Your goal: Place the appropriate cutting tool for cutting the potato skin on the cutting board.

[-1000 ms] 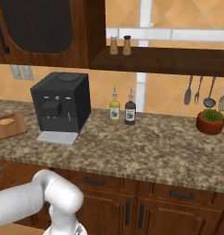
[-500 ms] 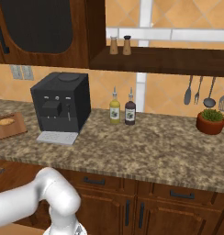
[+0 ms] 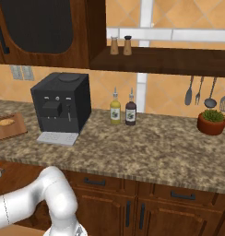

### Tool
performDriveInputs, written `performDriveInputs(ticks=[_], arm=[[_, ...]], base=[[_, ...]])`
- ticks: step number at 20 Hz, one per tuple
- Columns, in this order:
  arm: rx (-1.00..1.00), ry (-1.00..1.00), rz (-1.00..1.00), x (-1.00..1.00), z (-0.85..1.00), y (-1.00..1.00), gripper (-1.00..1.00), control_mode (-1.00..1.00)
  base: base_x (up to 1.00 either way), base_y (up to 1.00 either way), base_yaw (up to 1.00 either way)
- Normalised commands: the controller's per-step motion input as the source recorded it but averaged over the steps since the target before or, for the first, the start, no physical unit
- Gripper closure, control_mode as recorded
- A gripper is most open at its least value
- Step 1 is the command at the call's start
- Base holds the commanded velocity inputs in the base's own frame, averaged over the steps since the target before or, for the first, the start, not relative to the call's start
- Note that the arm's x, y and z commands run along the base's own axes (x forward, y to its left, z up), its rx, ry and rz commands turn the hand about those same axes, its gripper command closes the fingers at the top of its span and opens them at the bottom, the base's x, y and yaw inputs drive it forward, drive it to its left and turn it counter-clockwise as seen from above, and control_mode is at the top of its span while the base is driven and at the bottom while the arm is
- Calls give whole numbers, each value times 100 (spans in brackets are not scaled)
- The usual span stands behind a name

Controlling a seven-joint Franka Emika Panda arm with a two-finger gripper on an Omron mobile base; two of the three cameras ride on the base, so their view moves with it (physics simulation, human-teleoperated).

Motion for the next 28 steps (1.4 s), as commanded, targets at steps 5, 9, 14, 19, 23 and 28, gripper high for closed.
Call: performDriveInputs(ticks=[5,9,14,19,23,28], arm=[[0,3,0,19,-45,21,-100,-100],[0,2,0,1,-48,23,-100,-100],[-1,2,0,-8,-52,15,100,-100],[0,7,0,-45,-63,14,100,-100],[0,2,0,-43,-22,11,100,-100],[0,1,0,-35,35,15,100,-100]], base=[[0,0,0],[0,0,0],[0,0,0],[0,0,0],[0,0,0],[0,0,0]])
